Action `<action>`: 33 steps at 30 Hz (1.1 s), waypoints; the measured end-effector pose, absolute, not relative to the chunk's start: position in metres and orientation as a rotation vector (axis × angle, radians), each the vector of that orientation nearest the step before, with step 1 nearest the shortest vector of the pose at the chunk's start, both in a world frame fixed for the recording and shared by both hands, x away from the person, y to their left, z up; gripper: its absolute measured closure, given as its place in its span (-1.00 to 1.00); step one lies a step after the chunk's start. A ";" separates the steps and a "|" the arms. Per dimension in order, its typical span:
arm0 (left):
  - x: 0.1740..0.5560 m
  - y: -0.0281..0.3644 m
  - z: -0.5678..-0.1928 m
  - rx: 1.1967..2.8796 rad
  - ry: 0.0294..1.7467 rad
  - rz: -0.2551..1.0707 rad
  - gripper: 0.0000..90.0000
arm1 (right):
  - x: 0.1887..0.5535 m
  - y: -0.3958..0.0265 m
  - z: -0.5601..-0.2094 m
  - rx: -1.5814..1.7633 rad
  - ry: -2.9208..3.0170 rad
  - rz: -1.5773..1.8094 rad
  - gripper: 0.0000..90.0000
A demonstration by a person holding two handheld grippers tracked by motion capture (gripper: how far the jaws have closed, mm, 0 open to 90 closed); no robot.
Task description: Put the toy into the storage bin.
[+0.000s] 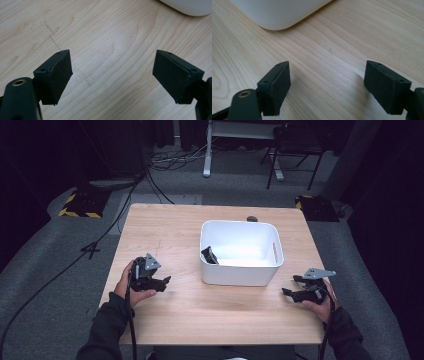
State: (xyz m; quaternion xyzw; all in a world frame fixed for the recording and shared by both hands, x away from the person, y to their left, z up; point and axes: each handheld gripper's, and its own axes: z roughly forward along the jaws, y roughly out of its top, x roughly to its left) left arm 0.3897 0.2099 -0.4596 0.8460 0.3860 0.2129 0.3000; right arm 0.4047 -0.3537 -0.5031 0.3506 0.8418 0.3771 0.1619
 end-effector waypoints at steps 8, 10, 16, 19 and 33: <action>0.382 0.216 -0.465 2.242 1.035 0.560 -0.64 | 0.405 -0.354 -0.503 1.004 2.402 1.077 -0.52; 0.380 0.218 -0.467 2.248 1.046 0.556 -0.64 | 0.405 -0.354 -0.503 1.003 2.403 1.077 -0.52; 0.372 0.224 -0.475 2.226 1.056 0.526 -0.64 | 0.405 -0.354 -0.503 1.002 2.403 1.077 -0.52; 0.368 0.226 -0.478 2.224 1.050 0.528 -0.64 | 0.405 -0.354 -0.503 1.001 2.403 1.076 -0.52; 0.353 0.235 -0.488 2.175 1.081 0.483 -0.64 | 0.405 -0.354 -0.503 1.000 2.403 1.076 -0.52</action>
